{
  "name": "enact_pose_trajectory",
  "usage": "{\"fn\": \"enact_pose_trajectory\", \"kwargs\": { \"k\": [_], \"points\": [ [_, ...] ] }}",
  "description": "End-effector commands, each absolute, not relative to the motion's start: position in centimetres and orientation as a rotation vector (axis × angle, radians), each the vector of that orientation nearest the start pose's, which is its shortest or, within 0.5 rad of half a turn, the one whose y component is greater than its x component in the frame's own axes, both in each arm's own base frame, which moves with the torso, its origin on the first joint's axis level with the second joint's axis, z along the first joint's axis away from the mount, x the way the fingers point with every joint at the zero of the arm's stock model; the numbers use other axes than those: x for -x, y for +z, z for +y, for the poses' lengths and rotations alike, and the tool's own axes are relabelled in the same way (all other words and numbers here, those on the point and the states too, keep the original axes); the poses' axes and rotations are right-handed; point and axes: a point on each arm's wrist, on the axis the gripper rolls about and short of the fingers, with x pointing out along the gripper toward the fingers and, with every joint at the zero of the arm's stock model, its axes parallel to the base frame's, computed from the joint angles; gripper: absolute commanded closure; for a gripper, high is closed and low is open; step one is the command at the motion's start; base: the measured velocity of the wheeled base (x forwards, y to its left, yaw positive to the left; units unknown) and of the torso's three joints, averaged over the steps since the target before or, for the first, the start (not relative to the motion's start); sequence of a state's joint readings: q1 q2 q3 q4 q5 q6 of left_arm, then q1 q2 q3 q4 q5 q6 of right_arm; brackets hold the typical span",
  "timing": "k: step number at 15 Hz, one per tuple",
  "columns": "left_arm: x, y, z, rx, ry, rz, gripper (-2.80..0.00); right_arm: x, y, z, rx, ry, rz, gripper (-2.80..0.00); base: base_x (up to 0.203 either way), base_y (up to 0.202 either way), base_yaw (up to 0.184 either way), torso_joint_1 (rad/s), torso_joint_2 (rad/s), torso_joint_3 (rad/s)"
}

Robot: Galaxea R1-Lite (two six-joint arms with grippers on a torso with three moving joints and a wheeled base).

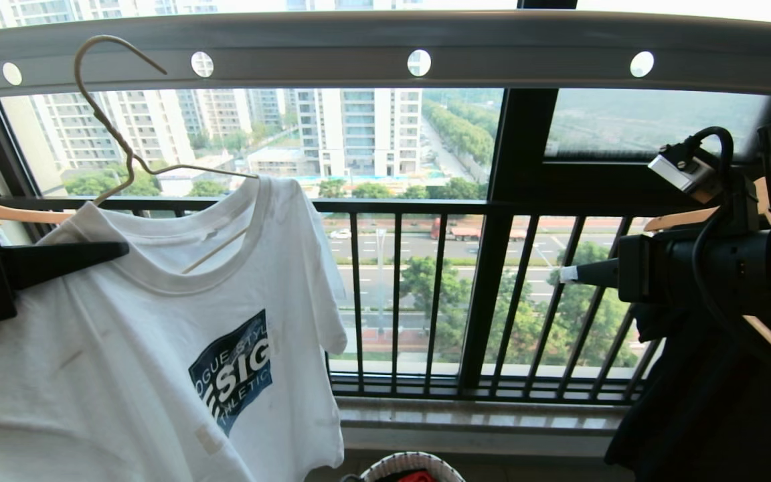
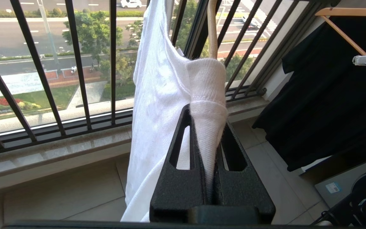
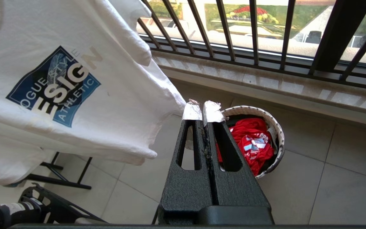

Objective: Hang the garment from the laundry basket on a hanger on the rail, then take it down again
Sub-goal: Hang the clothes rack on the clothesline

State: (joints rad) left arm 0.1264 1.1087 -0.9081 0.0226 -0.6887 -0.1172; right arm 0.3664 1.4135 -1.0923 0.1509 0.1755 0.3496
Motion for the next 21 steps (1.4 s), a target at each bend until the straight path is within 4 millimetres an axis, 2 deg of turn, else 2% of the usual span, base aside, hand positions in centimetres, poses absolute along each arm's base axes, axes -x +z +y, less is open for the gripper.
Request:
{"fn": "enact_pose_trajectory", "kwargs": {
  "k": [1, 5, 9, 18, 21],
  "points": [
    [-16.1, 28.3, 0.4, 0.211, -0.56, 0.269, 0.0, -21.8, 26.6, 8.8, -0.291, 0.444, 0.56, 0.0, 0.0, 0.0, 0.0, 0.0, 0.0, 0.0],
    [-17.4, 29.3, -0.6, 0.193, -0.615, 0.259, 0.0, -22.0, 26.7, 8.8, -0.294, 0.444, 0.547, 0.0, 0.0, 0.0, 0.0, 0.0, 0.0, 0.0],
    [-19.2, 29.6, -1.0, 0.164, -0.576, 0.244, 0.0, -22.0, 26.7, 8.7, -0.295, 0.439, 0.546, 0.0, 0.0, 0.0, 0.0, 0.0, 0.0, 0.0],
    [-19.6, 29.3, -1.0, 0.155, -0.55, 0.245, 0.0, -22.0, 26.7, 8.6, -0.297, 0.436, 0.541, 0.0, 0.0, 0.0, 0.0, 0.0, 0.0, 0.0],
    [-20.4, 28.4, -1.0, 0.101, -0.517, 0.266, 0.0, -21.9, 26.8, 8.5, -0.297, 0.437, 0.536, 0.0, 0.0, 0.0, 0.0, 0.0, 0.0, 0.0]
  ]
}}
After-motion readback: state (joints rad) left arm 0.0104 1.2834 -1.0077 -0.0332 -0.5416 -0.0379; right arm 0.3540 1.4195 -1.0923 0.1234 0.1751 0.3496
